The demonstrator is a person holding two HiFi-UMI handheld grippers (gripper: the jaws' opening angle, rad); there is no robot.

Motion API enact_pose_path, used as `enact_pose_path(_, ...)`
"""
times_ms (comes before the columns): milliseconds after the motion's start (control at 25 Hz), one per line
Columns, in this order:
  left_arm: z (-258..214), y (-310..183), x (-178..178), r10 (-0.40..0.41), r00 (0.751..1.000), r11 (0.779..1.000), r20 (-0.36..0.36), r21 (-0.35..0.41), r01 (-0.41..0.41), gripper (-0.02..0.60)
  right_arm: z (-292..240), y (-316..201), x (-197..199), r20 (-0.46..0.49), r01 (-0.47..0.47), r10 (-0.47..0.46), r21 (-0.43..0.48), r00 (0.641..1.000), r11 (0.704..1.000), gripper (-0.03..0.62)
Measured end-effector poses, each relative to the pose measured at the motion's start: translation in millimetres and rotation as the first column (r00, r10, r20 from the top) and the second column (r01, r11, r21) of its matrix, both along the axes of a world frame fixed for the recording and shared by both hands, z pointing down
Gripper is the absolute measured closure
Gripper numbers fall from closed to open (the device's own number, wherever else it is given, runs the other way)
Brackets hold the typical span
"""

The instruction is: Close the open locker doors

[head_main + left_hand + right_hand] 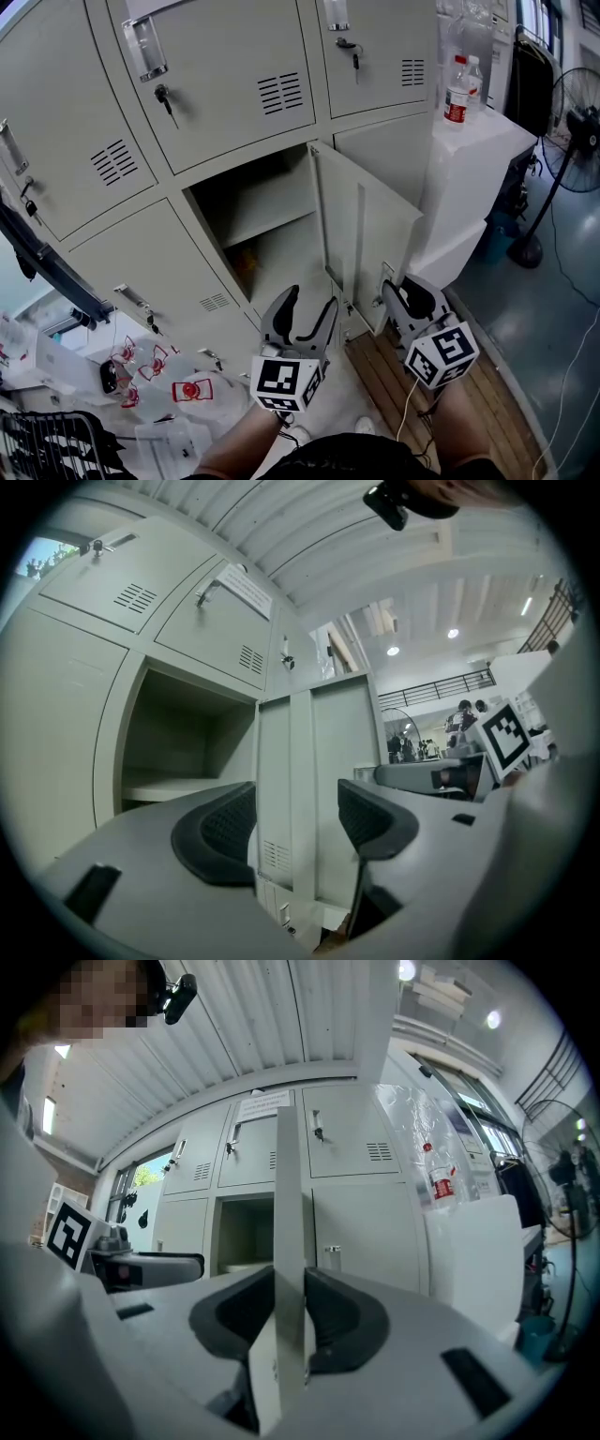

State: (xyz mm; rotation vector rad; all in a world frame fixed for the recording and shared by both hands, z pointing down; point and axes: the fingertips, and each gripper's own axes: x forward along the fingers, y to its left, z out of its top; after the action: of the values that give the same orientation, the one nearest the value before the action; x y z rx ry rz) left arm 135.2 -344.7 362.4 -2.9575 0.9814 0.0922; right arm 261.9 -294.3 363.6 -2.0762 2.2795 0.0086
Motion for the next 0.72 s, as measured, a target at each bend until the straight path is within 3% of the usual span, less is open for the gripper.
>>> enact_pose_path(720,-1.0,-17.5,-64.6,-0.041,0.999,0.999,-0.018,-0.016,0.041,0.314,-1.8,-9.0,-97.8,-0.076,0.062,-0.061,0.021,0.995,0.998,0.475)
